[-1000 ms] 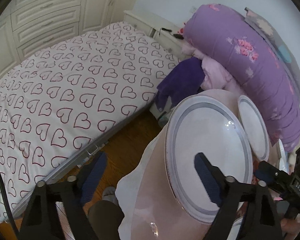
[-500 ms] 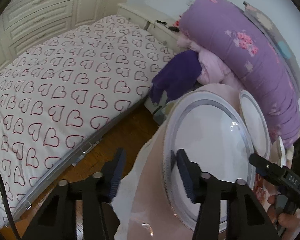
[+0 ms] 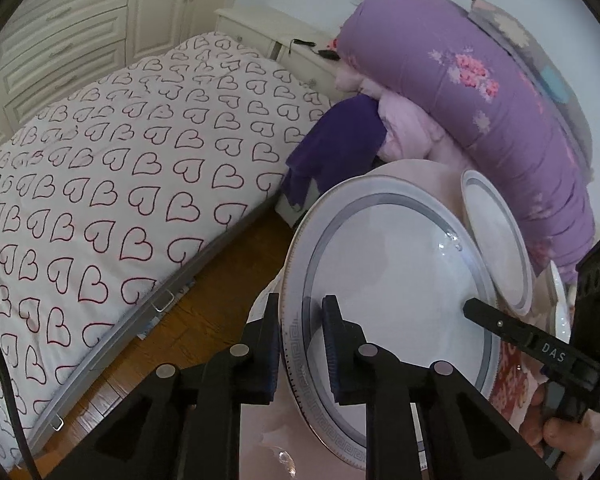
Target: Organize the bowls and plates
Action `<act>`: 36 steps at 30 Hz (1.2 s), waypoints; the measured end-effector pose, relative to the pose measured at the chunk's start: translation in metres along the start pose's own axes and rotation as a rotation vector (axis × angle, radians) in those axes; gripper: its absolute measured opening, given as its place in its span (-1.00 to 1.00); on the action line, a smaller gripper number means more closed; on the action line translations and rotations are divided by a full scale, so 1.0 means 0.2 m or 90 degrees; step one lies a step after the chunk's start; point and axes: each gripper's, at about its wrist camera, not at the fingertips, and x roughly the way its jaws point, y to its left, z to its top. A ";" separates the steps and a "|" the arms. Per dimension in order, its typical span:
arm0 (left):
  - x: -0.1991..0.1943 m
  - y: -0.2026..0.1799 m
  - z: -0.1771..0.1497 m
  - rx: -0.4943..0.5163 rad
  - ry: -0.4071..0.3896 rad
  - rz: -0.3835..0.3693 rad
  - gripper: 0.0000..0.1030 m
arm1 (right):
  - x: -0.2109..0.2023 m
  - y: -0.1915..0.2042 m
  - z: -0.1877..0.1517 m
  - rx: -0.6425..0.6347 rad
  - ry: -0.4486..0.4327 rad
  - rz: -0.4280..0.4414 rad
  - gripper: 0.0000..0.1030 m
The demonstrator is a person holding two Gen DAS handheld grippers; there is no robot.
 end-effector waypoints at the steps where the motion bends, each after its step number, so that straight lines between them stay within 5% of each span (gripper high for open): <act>1: 0.00 -0.01 0.00 0.000 -0.001 0.001 -0.70 | 0.00 -0.01 0.00 0.005 -0.001 0.004 -0.61; 36: -0.29 -0.11 -0.16 0.025 -0.061 0.029 -0.72 | -0.14 0.06 -0.09 -0.033 -0.041 0.008 -0.60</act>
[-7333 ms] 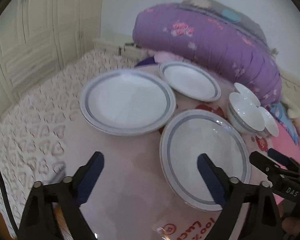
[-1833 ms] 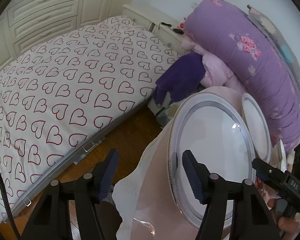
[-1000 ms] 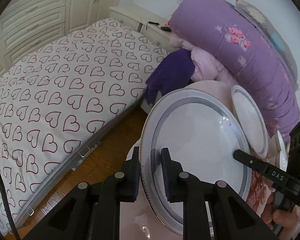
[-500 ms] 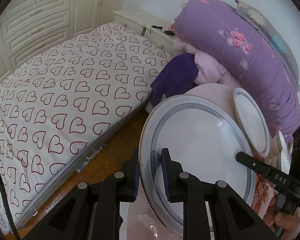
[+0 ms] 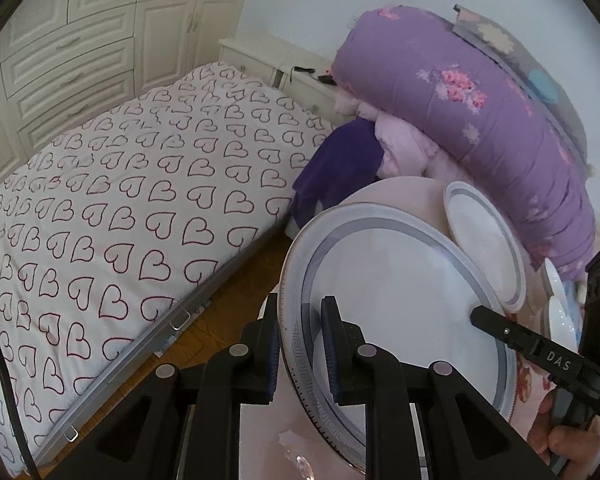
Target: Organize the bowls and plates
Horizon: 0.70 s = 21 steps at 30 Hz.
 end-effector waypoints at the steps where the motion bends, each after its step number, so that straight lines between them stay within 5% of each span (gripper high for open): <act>1: -0.01 -0.01 -0.01 0.002 -0.002 -0.002 -0.73 | -0.01 -0.01 -0.01 0.001 -0.001 0.000 -0.60; 21: -0.41 -0.12 -0.21 0.023 -0.057 -0.046 -0.72 | -0.44 0.02 -0.16 -0.026 -0.089 0.005 -0.60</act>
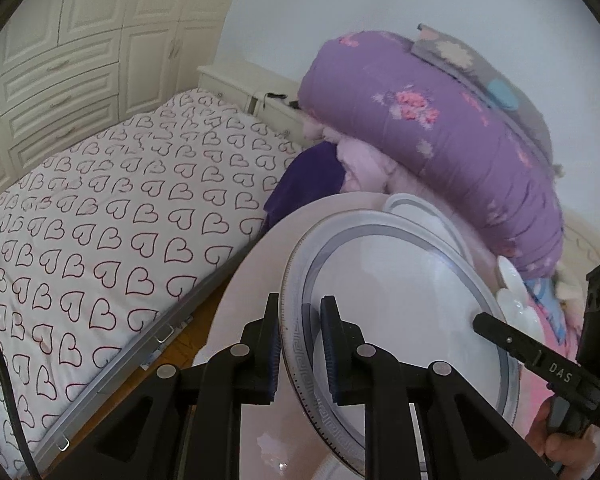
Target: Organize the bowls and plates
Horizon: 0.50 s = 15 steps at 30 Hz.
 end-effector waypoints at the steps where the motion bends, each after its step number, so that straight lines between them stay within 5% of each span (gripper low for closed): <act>1: -0.03 -0.01 -0.02 0.004 -0.003 -0.003 -0.72 | -0.04 0.00 -0.02 -0.001 -0.007 0.000 -0.60; 15: -0.34 -0.12 -0.43 0.040 -0.002 -0.017 -0.72 | -0.32 -0.03 -0.40 0.011 -0.028 -0.020 -0.60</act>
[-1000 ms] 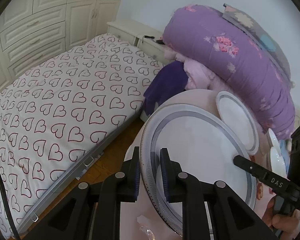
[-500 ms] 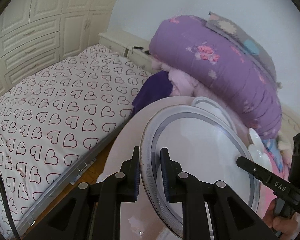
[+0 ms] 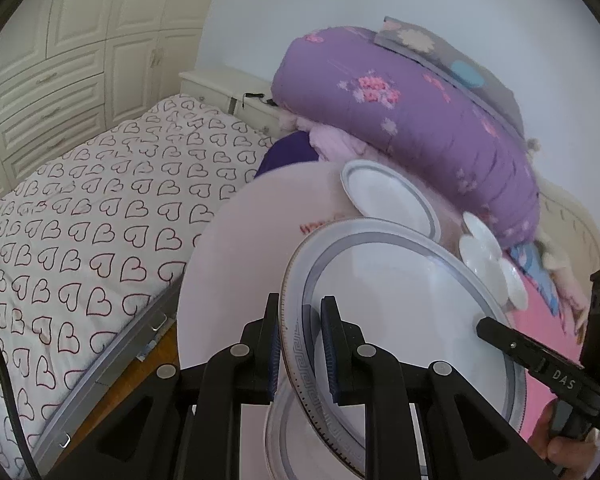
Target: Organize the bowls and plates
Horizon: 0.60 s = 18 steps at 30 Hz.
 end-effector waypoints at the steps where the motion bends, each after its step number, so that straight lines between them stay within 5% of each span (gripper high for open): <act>1: -0.01 0.00 -0.03 0.002 0.004 0.000 -0.71 | -0.01 0.00 -0.04 0.001 0.001 -0.003 -0.60; 18: 0.04 -0.07 -0.28 0.022 0.034 0.026 -0.69 | 0.03 -0.05 -0.31 0.001 0.043 -0.024 -0.60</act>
